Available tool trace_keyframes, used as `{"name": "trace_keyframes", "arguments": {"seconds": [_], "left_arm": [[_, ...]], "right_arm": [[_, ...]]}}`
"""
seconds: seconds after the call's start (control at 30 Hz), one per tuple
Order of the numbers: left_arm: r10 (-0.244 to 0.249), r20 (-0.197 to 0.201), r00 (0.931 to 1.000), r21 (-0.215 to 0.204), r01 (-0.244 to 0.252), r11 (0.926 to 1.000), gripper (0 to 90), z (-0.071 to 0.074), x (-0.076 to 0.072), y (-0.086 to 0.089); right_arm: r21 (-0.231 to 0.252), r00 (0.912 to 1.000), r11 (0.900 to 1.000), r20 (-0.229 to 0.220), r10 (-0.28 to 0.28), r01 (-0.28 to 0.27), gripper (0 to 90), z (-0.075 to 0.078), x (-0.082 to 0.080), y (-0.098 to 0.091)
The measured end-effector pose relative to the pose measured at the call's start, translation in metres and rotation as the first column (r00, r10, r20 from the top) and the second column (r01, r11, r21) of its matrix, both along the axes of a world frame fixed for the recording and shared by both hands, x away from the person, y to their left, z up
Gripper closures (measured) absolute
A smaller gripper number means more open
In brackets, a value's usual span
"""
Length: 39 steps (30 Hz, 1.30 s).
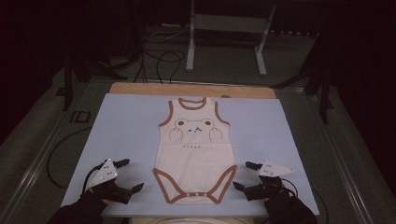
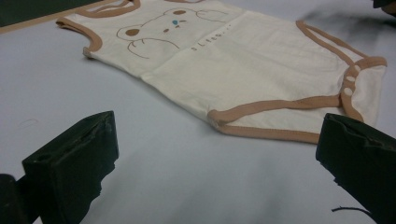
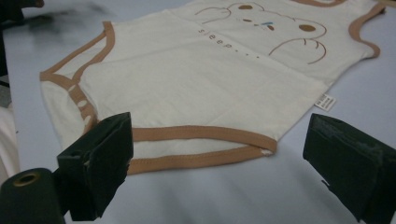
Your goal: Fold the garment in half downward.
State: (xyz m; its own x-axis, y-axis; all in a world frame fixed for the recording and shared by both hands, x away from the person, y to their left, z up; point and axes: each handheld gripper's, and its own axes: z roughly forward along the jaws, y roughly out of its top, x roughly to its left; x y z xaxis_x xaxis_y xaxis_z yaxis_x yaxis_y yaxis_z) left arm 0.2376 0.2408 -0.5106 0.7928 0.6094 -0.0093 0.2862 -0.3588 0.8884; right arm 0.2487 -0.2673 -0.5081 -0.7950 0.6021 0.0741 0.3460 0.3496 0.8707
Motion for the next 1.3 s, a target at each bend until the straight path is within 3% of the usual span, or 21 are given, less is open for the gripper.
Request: {"name": "trace_keyframes", "arguments": {"seconds": [0.37,0.9,1.03,1.3], "left_arm": [[-0.006,-0.003,1.0,-0.004,0.006,1.0,0.2,0.0,0.001,0.0],[-0.041,0.007,0.9991,0.0,0.041,0.9992,0.2,0.004,-0.001,-0.007],[-0.048,0.021,0.9986,-0.011,0.049,0.9988,0.2,0.009,-0.002,-0.009],[-0.067,0.012,0.9977,0.008,0.066,0.9978,0.2,0.015,-0.001,-0.012]], "right_arm": [[-0.037,0.9992,0.9986,-0.009,0.039,-0.039,8.5,0.0,-0.003,0.005],[-0.03,0.9985,0.9981,0.005,0.055,-0.055,8.5,0.009,-0.006,0.01],[0.005,0.998,0.9982,0.023,0.059,-0.059,8.5,0.022,-0.009,0.01],[-0.008,0.9965,0.9979,0.053,0.064,-0.064,8.5,0.042,-0.015,0.014]]}}
